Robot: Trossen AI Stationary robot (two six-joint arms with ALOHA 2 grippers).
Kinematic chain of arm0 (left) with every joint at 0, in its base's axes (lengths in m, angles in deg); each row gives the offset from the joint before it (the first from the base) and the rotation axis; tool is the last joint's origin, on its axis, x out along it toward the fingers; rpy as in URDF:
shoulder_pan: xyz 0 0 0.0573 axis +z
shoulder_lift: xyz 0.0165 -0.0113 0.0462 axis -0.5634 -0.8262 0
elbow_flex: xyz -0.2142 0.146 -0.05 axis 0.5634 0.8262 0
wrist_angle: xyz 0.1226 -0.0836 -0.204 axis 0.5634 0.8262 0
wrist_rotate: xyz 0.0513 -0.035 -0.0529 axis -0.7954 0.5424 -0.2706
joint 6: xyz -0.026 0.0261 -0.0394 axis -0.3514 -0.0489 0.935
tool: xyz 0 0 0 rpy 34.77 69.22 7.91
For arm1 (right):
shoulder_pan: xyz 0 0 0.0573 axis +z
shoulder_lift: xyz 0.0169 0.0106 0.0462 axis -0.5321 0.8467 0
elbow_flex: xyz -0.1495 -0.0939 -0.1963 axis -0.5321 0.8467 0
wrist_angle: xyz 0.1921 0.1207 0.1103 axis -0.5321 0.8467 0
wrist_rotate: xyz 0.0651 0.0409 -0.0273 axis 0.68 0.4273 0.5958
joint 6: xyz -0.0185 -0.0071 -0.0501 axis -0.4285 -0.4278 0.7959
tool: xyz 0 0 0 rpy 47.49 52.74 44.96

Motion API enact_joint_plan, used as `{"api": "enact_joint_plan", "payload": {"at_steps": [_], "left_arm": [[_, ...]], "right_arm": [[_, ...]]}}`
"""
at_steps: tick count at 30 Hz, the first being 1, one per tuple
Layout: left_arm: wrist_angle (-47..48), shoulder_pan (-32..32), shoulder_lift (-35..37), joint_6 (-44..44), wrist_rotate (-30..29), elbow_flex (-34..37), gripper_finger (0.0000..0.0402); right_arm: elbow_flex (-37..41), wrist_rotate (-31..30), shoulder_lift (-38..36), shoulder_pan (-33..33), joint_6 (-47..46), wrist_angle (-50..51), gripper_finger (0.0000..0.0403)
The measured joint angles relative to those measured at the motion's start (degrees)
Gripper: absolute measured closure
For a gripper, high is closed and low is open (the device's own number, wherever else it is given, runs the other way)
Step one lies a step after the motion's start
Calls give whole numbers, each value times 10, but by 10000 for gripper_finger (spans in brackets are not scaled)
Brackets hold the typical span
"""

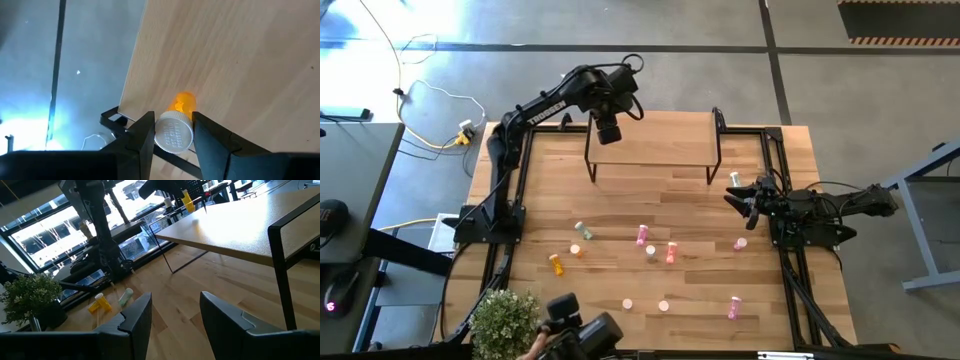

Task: Pick and place medicine bottles onto shelf by color
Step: Put the top orange pill bottle on the shelf

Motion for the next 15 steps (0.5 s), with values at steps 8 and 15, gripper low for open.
{"api": "enact_joint_plan", "payload": {"at_steps": [8, 15], "left_arm": [[0, 17, 0, -7, 13, 0, 293], [-1, 18, -12, -23, 22, 0, 293]], "right_arm": [[0, 0, 0, 0, 1, 0, 245], [0, 0, 0, 0, 1, 0, 245]]}}
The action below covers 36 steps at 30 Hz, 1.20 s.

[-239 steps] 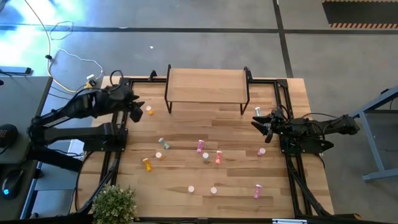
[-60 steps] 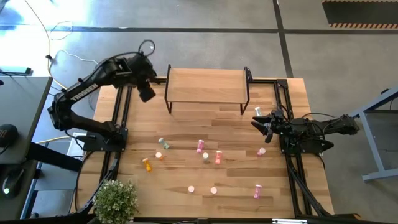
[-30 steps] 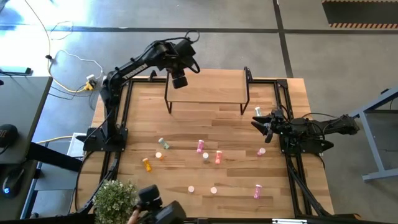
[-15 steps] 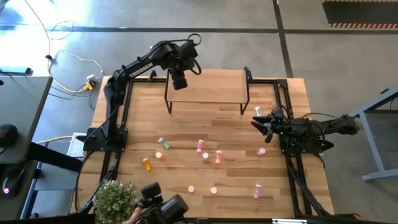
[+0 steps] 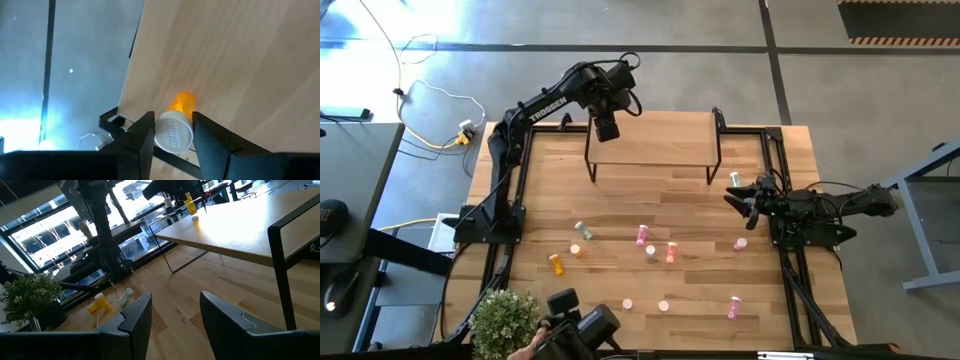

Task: Pick and place medicine bottles onto shelf by color
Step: Put the top orange pill bottle on the shelf

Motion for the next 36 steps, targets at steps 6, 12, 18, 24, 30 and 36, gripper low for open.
{"api": "enact_joint_plan", "payload": {"at_steps": [6, 12, 18, 24, 30, 36], "left_arm": [[-3, -4, -4, -3, -6, 0, 293], [-3, -2, -4, -21, -12, 0, 293], [-3, -8, -4, -22, -8, 0, 293], [-3, -8, -4, -22, -6, 0, 293], [-4, -8, -4, -22, -1, 0, 277], [-4, -8, -4, -22, -1, 0, 246]], "right_arm": [[0, 0, 0, 0, 0, 0, 245], [0, 0, 0, 0, 5, 0, 245], [0, 0, 0, 0, 5, 0, 245], [0, 0, 0, 0, 5, 0, 245], [0, 0, 0, 0, 5, 0, 245], [0, 0, 0, 0, 5, 0, 245]]}}
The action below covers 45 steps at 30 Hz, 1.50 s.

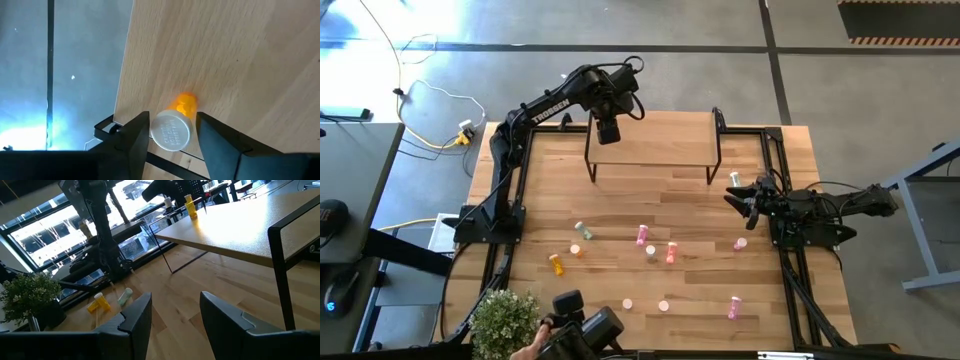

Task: Pick and place medicine bottles onto shelf by color
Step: Put the top orange pill bottle on the shelf, then put the center green pill bottle on the shelf

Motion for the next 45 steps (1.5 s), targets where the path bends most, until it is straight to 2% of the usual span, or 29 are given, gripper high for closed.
{"api": "enact_joint_plan", "payload": {"at_steps": [5, 9, 13, 18, 24, 30, 34, 38, 41, 45], "left_arm": [[0, 0, 0, 4, 0, 0, 228], [0, -5, 0, 4, -15, 0, 215], [0, -13, 1, 4, -40, 0, 200], [3, -20, 1, 10, -43, 0, 185], [6, -27, 5, 15, -78, 0, 183], [14, -26, 20, 20, -82, -3, 183], [31, -30, 23, 41, -86, -45, 183], [54, -39, 24, 85, -46, -111, 183], [30, -44, 58, 119, 19, -91, 183], [11, -56, 106, 166, 99, -64, 183]], "right_arm": [[0, 0, 0, 0, -6, 0, 245], [0, 0, 0, 0, -55, 0, 245], [0, 0, 0, 0, -39, 0, 245], [0, 0, 0, 0, -34, -7, 245], [0, 0, 0, 0, -39, -20, 245], [0, -7, 0, 0, -40, -36, 245], [0, -16, 0, 0, -6, -92, 245], [0, -17, 0, 0, 34, -171, 245], [-2, -17, 0, 0, 59, -215, 245], [-48, -17, 3, 0, 89, -185, 245]]}}
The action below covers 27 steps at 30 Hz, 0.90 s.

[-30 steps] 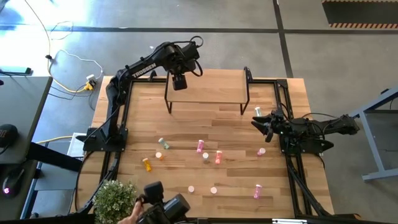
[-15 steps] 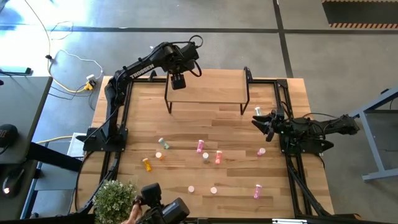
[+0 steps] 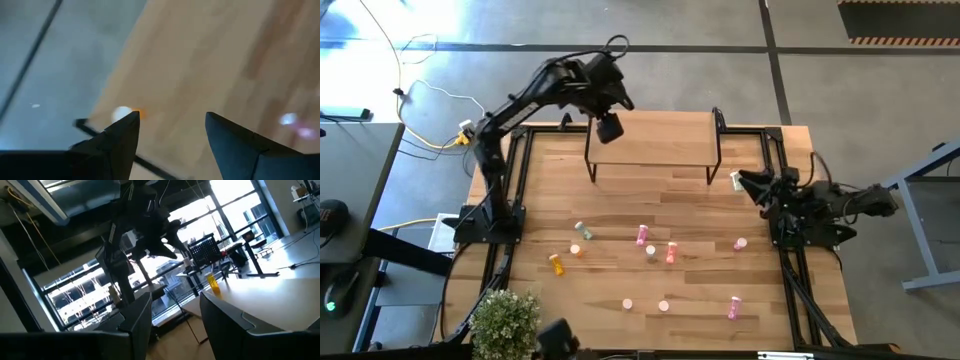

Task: Pick and place medicine bottles onto shelf by color
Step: Put the center green pill bottle on the shelf

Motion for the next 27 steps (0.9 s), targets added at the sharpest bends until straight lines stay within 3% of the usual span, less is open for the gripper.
{"api": "enact_joint_plan", "payload": {"at_steps": [8, 17, 21, 27], "left_arm": [[-156, -66, 110, 50, 16, 152, 183], [-334, -147, 208, 129, 23, 350, 184], [-431, -196, 245, 151, 40, 431, 184], [-526, -265, 291, 208, 36, 526, 184]], "right_arm": [[-161, 1, 68, 0, 15, 235, 245], [-310, 51, 188, 0, -156, 506, 240], [-334, 82, 239, 0, -198, 545, 217], [-337, 136, 315, 0, -198, 499, 183]]}}
